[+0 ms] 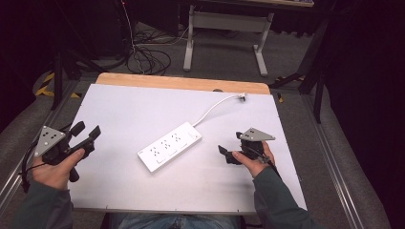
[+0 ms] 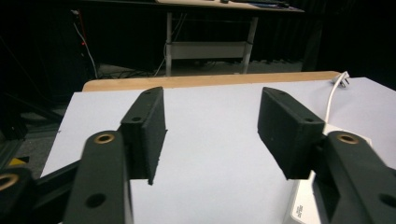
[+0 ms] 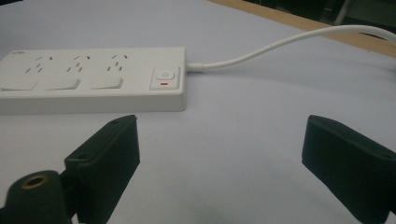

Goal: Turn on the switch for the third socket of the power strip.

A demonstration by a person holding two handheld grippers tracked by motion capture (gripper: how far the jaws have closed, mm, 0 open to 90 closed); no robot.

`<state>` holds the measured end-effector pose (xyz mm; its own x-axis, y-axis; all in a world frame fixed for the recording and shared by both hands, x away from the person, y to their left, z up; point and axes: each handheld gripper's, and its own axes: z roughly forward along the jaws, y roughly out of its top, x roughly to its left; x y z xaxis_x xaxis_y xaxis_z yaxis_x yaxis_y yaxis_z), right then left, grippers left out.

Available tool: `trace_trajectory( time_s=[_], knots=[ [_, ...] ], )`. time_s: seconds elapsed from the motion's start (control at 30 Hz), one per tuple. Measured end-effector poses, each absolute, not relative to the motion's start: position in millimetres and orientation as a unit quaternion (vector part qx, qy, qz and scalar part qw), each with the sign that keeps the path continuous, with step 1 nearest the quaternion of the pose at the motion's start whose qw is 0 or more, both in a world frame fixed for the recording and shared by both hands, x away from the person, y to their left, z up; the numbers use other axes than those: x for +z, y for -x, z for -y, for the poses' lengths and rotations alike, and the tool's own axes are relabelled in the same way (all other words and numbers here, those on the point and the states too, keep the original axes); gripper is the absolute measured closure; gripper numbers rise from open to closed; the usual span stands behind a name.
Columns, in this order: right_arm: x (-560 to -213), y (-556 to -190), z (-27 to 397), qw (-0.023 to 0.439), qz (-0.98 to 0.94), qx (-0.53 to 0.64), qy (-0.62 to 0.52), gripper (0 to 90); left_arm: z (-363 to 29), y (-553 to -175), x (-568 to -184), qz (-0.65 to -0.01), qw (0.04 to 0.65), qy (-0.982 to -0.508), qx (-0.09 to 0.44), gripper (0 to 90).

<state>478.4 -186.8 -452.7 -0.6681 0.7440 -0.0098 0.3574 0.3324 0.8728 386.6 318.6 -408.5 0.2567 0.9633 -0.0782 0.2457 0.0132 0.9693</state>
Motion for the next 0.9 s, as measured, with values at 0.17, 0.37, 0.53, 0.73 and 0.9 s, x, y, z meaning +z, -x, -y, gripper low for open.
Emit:
trace_trajectory(
  time_s=[0.17,0.37,0.53,0.73,0.9],
  knots=[
    [-452.8,-478.5,186.9,0.209,-0.789,0.46,-0.349,11.8,-318.0,-387.8,-409.1,-0.498,0.508,-0.612,0.346,30.3],
    [-452.8,-478.5,186.8,0.209,-0.789,0.46,-0.349,11.8,-318.6,-389.0,-409.2,-0.502,0.505,-0.612,0.344,21.6],
    [-452.6,-478.4,187.1,0.209,-0.789,0.461,-0.349,11.8,-318.9,-389.8,-409.5,-0.51,0.498,-0.609,0.348,13.6],
    [-452.5,-478.4,187.2,0.209,-0.788,0.462,-0.35,11.8,-318.3,-390.5,-409.5,-0.509,0.503,-0.607,0.345,3.6],
    [-452.7,-478.6,187.6,0.208,-0.788,0.461,-0.35,11.8,-317.6,-391.0,-411.0,-0.505,0.504,-0.614,0.338,1.5]
  ],
)
